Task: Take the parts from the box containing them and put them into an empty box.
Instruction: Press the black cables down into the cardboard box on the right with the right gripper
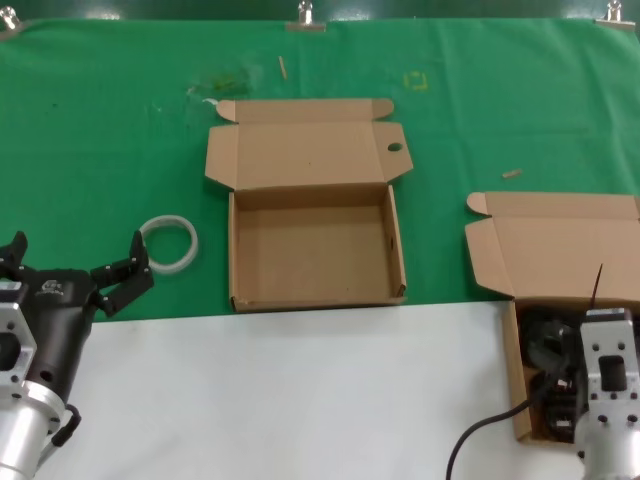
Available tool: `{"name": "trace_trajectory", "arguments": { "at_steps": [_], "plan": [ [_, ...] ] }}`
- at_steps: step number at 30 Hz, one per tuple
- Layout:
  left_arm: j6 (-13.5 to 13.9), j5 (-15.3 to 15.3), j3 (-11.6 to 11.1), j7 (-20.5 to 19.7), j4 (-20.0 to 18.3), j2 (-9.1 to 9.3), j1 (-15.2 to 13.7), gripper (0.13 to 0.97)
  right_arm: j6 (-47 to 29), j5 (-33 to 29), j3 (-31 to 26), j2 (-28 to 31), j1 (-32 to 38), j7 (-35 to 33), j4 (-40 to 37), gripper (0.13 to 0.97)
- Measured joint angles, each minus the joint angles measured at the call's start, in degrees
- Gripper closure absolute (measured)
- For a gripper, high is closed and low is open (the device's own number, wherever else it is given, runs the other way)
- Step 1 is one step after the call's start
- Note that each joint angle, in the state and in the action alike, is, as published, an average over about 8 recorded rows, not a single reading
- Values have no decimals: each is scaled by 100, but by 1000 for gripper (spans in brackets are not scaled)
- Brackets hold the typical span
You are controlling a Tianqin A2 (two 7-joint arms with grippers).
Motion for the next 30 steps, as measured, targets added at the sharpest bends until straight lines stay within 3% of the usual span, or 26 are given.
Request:
{"name": "trace_trajectory", "arguments": {
  "at_steps": [10,21,30],
  "plan": [
    [0,1,0,0,0,0,0,132,1243,531,39,0,630,-2633,-330,129],
    [0,1,0,-2,0,0,0,132,1674,1650,318,0,1255,-5478,-799,129],
    [0,1,0,-2,0,0,0,132,1476,2165,556,0,1483,-6671,-1051,129]
  ]
}}
